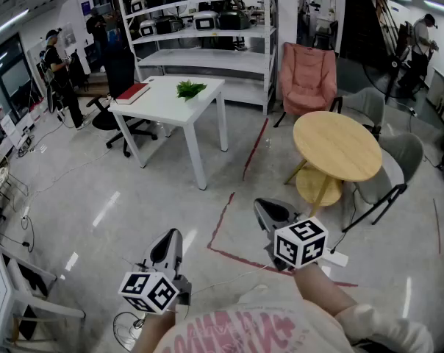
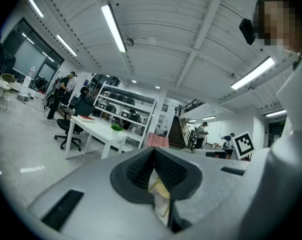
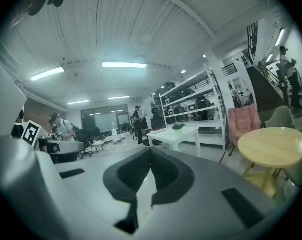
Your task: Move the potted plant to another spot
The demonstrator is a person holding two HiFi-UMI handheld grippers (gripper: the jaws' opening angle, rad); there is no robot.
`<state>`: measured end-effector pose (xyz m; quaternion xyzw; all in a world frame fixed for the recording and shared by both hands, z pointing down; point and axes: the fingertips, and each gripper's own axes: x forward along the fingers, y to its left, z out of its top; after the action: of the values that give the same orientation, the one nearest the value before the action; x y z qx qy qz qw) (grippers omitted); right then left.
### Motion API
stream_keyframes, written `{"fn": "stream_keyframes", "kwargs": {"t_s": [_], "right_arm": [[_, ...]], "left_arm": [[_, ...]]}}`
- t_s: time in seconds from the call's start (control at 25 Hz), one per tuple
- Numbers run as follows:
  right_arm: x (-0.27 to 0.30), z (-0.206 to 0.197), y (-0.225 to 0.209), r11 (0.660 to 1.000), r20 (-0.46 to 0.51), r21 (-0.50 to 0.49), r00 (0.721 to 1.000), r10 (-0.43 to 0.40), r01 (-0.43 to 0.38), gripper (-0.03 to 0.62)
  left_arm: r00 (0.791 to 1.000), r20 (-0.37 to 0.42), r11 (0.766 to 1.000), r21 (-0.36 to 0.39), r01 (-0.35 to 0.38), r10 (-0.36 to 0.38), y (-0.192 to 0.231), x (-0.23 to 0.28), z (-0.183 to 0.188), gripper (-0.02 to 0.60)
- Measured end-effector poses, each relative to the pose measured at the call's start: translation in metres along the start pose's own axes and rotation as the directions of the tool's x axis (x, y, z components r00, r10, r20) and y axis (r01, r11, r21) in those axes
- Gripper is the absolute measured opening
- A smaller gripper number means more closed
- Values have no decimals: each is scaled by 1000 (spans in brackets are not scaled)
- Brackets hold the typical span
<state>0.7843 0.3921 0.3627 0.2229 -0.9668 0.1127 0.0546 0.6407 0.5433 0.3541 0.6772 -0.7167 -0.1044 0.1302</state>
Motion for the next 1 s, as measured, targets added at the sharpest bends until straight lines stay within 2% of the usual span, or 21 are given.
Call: {"fn": "stream_keyframes", "kwargs": {"t_s": [0.4,0.68,1.0], "right_arm": [[2,-8,14,999,-32,-32,1000,-1,0,6],[10,-23,6,1000,-72,17,997,1,1,6],[66,-27,-17,1000,-136,10,991,20,-19,6]], "left_arm": [[1000,20,1000,-21,-3,3,10,-13,-1,5],[1000,17,998,-63,-15,17,20,-13,-9,5],[997,-22,995,-65,-78,77,56,16,-12,5]]}}
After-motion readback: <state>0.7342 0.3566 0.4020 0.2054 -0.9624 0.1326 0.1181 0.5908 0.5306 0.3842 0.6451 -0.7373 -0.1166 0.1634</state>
